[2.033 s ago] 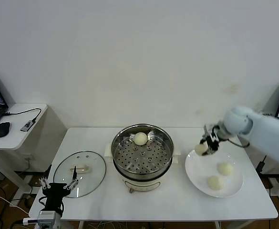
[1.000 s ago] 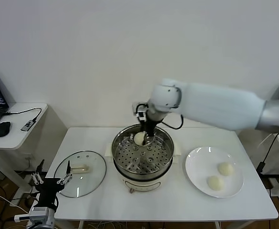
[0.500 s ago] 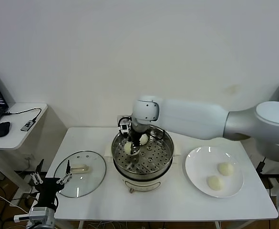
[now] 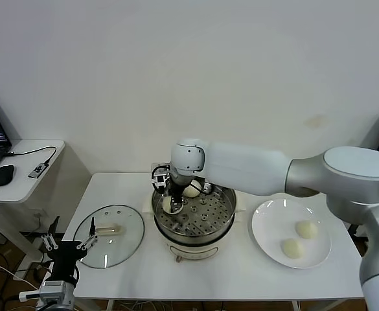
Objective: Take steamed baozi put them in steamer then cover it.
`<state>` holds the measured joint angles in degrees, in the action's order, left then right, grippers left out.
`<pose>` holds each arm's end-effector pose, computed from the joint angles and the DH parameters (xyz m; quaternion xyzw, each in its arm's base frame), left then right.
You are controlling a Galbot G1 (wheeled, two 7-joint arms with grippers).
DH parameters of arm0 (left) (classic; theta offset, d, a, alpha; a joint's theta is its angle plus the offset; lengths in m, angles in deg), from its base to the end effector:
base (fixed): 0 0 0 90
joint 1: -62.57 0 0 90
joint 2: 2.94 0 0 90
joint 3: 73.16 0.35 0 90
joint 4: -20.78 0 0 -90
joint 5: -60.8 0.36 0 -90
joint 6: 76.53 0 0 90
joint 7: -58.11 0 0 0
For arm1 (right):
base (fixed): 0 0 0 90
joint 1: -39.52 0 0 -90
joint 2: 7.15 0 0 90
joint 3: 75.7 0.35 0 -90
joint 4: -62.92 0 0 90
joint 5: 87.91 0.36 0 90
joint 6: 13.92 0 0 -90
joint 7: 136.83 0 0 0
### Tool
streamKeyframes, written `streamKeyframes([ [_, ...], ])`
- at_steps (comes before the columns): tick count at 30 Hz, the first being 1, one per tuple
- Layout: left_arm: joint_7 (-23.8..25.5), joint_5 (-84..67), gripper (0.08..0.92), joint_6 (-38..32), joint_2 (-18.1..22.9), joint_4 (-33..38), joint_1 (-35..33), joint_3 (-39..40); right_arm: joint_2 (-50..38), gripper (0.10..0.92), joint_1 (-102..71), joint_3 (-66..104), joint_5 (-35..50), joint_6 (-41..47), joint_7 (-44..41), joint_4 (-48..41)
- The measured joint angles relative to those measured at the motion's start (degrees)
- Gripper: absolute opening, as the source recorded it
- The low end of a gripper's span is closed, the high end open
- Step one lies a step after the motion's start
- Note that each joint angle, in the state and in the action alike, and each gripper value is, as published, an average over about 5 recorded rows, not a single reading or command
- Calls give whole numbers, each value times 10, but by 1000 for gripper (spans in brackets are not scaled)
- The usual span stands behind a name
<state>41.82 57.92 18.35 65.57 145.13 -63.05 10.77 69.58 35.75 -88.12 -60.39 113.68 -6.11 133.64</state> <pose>0.1674 0.0830 -0.2739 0.0827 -0.9826 -0.1649 0.0214 0.5266 0.2154 -0.1079 0.5520 -0.5433 0.5398 0.3297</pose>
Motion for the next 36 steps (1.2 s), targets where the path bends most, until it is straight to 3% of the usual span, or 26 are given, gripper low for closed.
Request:
streamKeyframes([
  [6, 1, 0, 823, 4, -5, 3, 4, 2, -28, 819, 28, 2, -14, -11, -34, 23],
  [14, 3, 0, 823, 5, -5, 6, 4, 8, -123, 823, 86, -7, -40, -39, -93, 83],
  [25, 3, 3, 823, 5, -9, 11, 0, 14, -336, 823, 124, -23, -110, -107, -168, 193],
  [36, 3, 11, 823, 3, -5, 10, -8, 14, -503, 823, 4, 58, -205, -171, -183, 235],
])
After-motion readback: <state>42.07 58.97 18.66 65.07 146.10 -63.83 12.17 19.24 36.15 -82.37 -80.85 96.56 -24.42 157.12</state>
